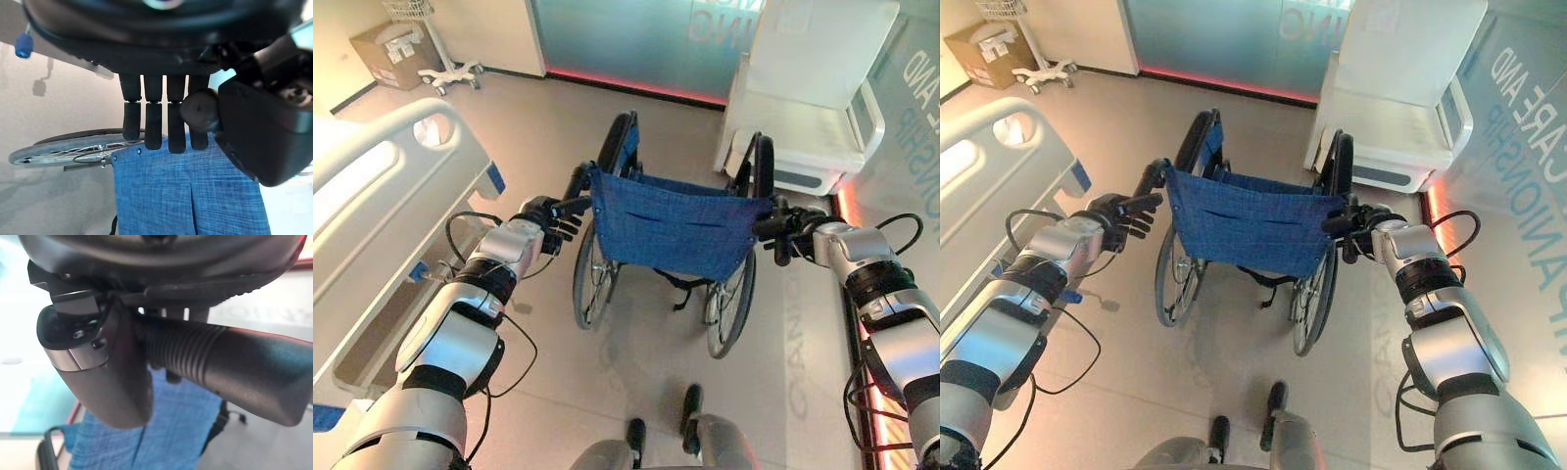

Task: Push the wheelchair next to the bed

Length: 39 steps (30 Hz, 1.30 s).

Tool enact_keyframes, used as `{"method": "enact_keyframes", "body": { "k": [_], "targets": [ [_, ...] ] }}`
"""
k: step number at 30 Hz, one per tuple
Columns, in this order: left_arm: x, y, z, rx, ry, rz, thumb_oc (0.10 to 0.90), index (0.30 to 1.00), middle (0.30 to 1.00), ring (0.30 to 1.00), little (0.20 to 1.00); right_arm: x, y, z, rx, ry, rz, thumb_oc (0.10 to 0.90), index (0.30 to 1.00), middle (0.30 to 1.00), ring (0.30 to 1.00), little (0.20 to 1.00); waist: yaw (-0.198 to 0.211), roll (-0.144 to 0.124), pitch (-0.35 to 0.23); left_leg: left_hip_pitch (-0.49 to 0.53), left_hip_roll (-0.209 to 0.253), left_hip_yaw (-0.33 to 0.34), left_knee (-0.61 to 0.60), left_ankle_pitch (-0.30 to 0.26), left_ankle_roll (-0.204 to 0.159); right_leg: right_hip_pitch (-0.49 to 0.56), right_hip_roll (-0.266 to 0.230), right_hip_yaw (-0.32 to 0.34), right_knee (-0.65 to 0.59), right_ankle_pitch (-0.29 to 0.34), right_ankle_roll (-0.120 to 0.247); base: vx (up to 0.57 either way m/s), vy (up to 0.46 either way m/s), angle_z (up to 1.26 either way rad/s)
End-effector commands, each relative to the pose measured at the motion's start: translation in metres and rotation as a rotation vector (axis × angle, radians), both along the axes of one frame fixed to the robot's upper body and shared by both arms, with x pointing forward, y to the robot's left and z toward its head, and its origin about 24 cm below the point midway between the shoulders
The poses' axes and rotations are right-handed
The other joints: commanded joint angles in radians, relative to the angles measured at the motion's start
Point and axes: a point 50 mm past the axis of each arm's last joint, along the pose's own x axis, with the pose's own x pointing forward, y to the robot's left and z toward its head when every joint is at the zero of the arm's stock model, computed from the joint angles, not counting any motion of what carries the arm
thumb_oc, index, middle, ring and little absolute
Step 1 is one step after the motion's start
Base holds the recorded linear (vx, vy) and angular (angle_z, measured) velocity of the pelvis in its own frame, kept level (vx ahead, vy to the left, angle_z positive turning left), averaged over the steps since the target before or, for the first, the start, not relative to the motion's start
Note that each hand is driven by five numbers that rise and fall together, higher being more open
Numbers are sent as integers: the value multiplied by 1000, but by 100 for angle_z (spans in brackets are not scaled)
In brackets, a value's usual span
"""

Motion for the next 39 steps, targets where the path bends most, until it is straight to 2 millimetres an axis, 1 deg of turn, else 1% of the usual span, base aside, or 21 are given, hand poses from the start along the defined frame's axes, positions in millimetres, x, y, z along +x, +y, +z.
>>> {"method": "enact_keyframes", "body": {
  "k": [1, 4, 6, 8, 10, 11, 12, 14, 18, 19, 20, 23, 26, 28, 30, 31, 33, 34, 35, 36, 39],
  "targets": [
    [0, 28, 30, 40, -133, 55, 400, 300, 300, 300, 300, 14, 34, 35, -6, -128, 212, 400, 300, 300, 300, 300, 57, -30, -50, 4, 49, 210, 200, -232, -89, 10, -61, 13, 40, 189, 11, 593, -164, 35],
    [-2, 23, 18, 23, -100, 32, 400, 300, 300, 300, 300, 13, 25, 29, -24, -91, 205, 400, 300, 300, 300, 300, 44, -30, -89, 33, 65, 189, 235, -271, -99, 22, -49, 49, 97, 159, 7, 489, -164, 48],
    [-3, 21, 15, 22, -87, 34, 400, 300, 300, 300, 300, 12, 23, 29, -38, -73, 220, 400, 300, 300, 300, 300, 31, -18, -116, 84, 109, 191, 260, -275, -128, 21, -35, 49, 168, 127, -2, 455, -167, 76],
    [-3, 20, 14, 19, -88, 49, 400, 300, 300, 300, 300, 12, 23, 31, -47, -69, 233, 400, 300, 300, 300, 300, 16, 1, -141, 100, 154, 198, 338, -160, -174, 32, -6, 18, 193, 84, -40, 359, -182, 108],
    [-2, 18, 17, 1, -106, 71, 400, 300, 300, 300, 300, 13, 25, 35, -84, -72, 260, 400, 300, 300, 300, 300, 21, 3, -148, -7, 183, 219, 598, 3, -221, 84, 19, -29, 195, 20, -107, 293, -259, 62],
    [-2, 18, 19, -7, -113, 75, 400, 300, 300, 300, 300, 13, 26, 36, -94, -74, 271, 400, 300, 300, 300, 300, 25, -2, -142, -47, 188, 229, 687, 23, -225, 104, 21, -40, 196, 0, -125, 313, -270, 19],
    [-1, 15, 23, -31, -131, 82, 400, 300, 300, 300, 300, 14, 25, 41, -126, -79, 314, 400, 300, 300, 300, 300, 36, -8, -121, -170, 208, 238, 851, 71, -251, 157, 28, -55, 190, -32, -155, 218, -163, -7],
    [-1, 14, 28, -48, -146, 81, 400, 300, 300, 300, 300, 15, 26, 46, -150, -86, 333, 400, 300, 300, 300, 300, 44, -8, -101, -230, 227, 246, 877, 69, -250, 187, 32, -59, 186, -42, -163, 227, -92, -33],
    [1, 18, 38, -76, -186, 62, 400, 300, 300, 300, 300, 20, 24, 65, -243, -133, 366, 400, 300, 300, 300, 300, 80, 3, -40, -284, 230, 292, 586, 81, -227, 260, 70, -18, 178, -63, -152, 333, 18, -16],
    [1, 20, 38, -72, -188, 58, 400, 300, 300, 300, 300, 22, 25, 70, -260, -135, 385, 400, 300, 300, 300, 300, 99, 17, -28, -307, 231, 303, 391, 146, -237, 294, 106, 6, 171, -71, -155, 393, 58, -7],
    [1, 20, 37, -71, -188, 57, 400, 300, 300, 300, 300, 22, 25, 71, -262, -135, 385, 400, 300, 300, 300, 300, 102, 17, -26, -311, 229, 304, 371, 154, -238, 300, 110, 10, 169, -72, -155, 509, 66, -14],
    [1, 22, 36, -59, -181, 35, 400, 300, 300, 300, 300, 21, 19, 68, -257, -129, 359, 400, 300, 300, 300, 300, 146, 42, -32, -393, 222, 312, 88, 282, -285, 387, 180, 32, 141, -108, -160, 573, 34, -9],
    [-3, 29, 34, -52, -161, 32, 400, 300, 300, 300, 300, 18, 11, 66, -242, -115, 360, 400, 300, 300, 300, 300, 173, 42, -45, -409, 210, 317, -1, 330, -292, 439, 204, 47, 140, -153, -171, 466, 33, -5],
    [-5, 36, 34, -47, -149, 41, 400, 300, 300, 300, 300, 17, 8, 64, -241, -107, 373, 400, 300, 300, 300, 300, 187, 46, -55, -411, 201, 302, 14, 329, -288, 451, 212, 53, 152, -180, -179, 455, 74, -45],
    [-9, 48, 33, -35, -133, 65, 400, 300, 300, 300, 300, 19, 13, 56, -229, -101, 411, 400, 300, 300, 300, 300, 213, 34, -79, -381, 180, 307, 37, 232, -239, 463, 188, 37, 202, -240, -168, 482, 93, -47],
    [-9, 48, 33, -34, -132, 65, 400, 300, 300, 300, 300, 19, 13, 56, -229, -101, 411, 400, 300, 300, 300, 300, 214, 33, -80, -383, 180, 309, 41, 228, -237, 462, 186, 38, 205, -243, -167, 421, 88, -48],
    [-9, 51, 35, -13, -130, 61, 400, 300, 300, 300, 300, 19, 17, 47, -219, -114, 433, 400, 300, 300, 300, 300, 244, 9, -97, -371, 154, 305, 105, 126, -170, 483, 140, 17, 298, -277, -134, 383, 109, -51],
    [-8, 51, 35, -10, -130, 58, 400, 300, 300, 300, 300, 19, 17, 46, -215, -116, 431, 400, 300, 300, 300, 300, 247, 5, -98, -369, 150, 304, 110, 118, -164, 484, 135, 15, 309, -278, -129, 414, 151, -50],
    [-6, 48, 37, 4, -132, 39, 400, 300, 300, 300, 300, 18, 16, 44, -205, -127, 419, 400, 300, 300, 300, 300, 256, -15, -103, -347, 116, 297, 123, 80, -131, 486, 99, 0, 406, -218, -82, 291, 128, -36],
    [-6, 47, 37, 6, -133, 35, 400, 300, 300, 300, 300, 18, 16, 43, -205, -129, 420, 400, 300, 300, 300, 300, 257, -21, -104, -342, 109, 296, 127, 72, -123, 485, 88, -2, 431, -201, -69, 435, 225, -28],
    [-4, 41, 33, 20, -129, 9, 400, 300, 300, 300, 300, 16, 12, 40, -201, -133, 416, 400, 300, 300, 300, 300, 247, -31, -108, -294, 78, 288, 138, 21, -81, 433, 41, 21, 678, -51, -18, 369, 189, 37]
  ]
}}
